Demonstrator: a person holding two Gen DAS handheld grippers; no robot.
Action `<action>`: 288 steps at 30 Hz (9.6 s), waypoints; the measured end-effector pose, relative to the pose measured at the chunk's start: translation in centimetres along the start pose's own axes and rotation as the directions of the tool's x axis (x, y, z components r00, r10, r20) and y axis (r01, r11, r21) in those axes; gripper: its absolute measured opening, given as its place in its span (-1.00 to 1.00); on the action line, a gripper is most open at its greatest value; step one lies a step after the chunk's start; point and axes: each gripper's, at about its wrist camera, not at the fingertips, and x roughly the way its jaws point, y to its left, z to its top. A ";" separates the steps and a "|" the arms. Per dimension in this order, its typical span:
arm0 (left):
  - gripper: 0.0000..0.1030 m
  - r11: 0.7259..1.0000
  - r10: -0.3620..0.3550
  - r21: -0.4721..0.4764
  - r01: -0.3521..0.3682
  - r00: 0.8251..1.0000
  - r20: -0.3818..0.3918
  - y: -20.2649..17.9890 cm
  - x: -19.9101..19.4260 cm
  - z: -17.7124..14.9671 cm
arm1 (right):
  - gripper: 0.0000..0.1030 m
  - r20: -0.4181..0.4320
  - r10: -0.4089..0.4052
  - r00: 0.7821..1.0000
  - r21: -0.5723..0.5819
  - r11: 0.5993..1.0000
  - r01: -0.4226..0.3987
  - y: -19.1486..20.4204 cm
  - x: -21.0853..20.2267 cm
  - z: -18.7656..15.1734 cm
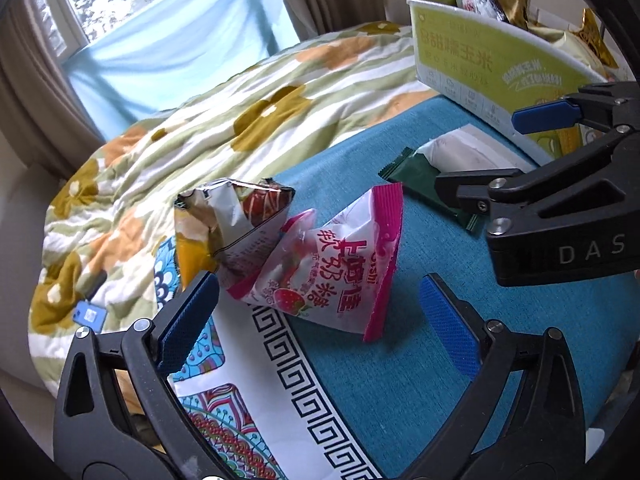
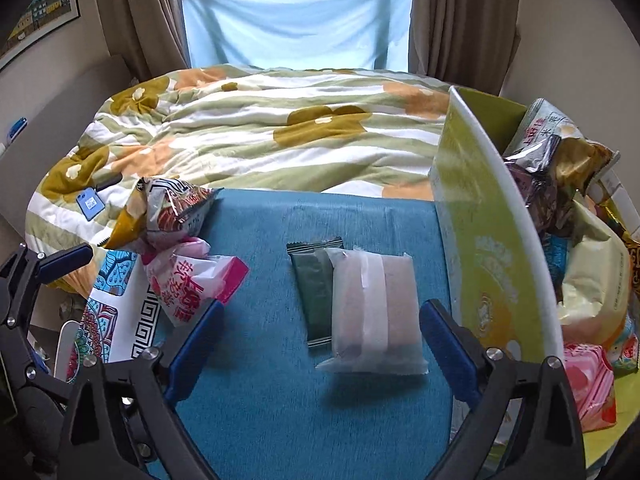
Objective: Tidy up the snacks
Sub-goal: 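Grasp the pink-and-white candy bag with the left tool while the right tool grasps the white wrapped pastry, then carry both items into the yellow box and open both tools to release them, then withdraw both tools from the box toward the remaining snacks on the cloth, then grasp the white-and-yellow chip bag with the left tool while the right tool grasps the dark green bar, then carry both items over the yellow box and open both tools to drop them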
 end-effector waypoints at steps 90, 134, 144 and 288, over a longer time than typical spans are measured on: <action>-0.10 0.989 -0.133 -0.029 0.144 0.964 0.229 -5.1 -17.5 10.8 | 0.14 0.257 -0.066 0.964 0.263 0.965 -0.004 -7.5 -19.6 -1.9; 0.99 0.912 -0.099 -0.402 0.087 0.995 -0.011 -15.7 -11.2 14.5 | 0.96 0.125 0.056 0.991 0.119 0.990 -0.071 -28.3 -14.0 -3.2; 0.99 0.888 -0.070 -0.456 0.055 0.997 -0.016 -16.1 -11.7 12.8 | 0.96 0.122 0.065 0.990 0.044 0.997 -0.071 -28.0 -14.4 -4.3; 0.21 0.978 -0.132 -0.142 0.150 0.982 0.132 -10.2 -12.5 22.7 | -0.20 0.241 -0.009 0.970 0.095 0.995 -0.014 -16.2 -19.7 4.0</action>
